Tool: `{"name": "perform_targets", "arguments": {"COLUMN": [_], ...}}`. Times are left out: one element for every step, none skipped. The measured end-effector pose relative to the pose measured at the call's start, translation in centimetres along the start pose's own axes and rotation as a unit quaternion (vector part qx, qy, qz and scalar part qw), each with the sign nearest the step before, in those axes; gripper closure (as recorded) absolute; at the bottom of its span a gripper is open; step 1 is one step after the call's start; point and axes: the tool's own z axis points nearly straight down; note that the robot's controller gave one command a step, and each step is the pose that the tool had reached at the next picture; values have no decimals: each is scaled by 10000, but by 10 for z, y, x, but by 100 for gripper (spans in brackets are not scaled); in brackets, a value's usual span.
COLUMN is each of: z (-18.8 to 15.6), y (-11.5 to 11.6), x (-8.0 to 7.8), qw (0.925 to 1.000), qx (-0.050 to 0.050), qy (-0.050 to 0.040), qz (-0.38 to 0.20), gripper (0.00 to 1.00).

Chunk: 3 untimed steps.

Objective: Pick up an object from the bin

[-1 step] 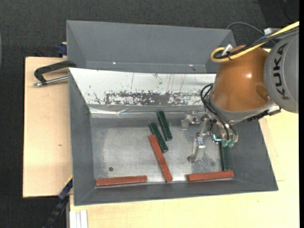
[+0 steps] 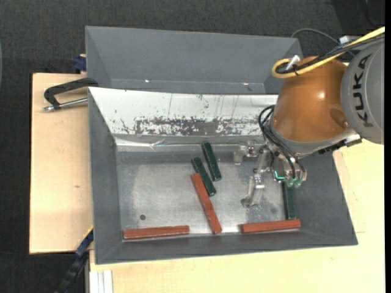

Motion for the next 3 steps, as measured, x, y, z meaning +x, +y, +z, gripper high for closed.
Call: {"name": "perform_targets", "arguments": {"z": [53,55,88], "y": [25,86,128], "x": [8,-14,-26], "qw": [10000,9998,9976], "qx": [1,0,-6], "qy": [-29,11,-17], "qz": [-81,-210,-691], "gripper": [0,0,0]}}
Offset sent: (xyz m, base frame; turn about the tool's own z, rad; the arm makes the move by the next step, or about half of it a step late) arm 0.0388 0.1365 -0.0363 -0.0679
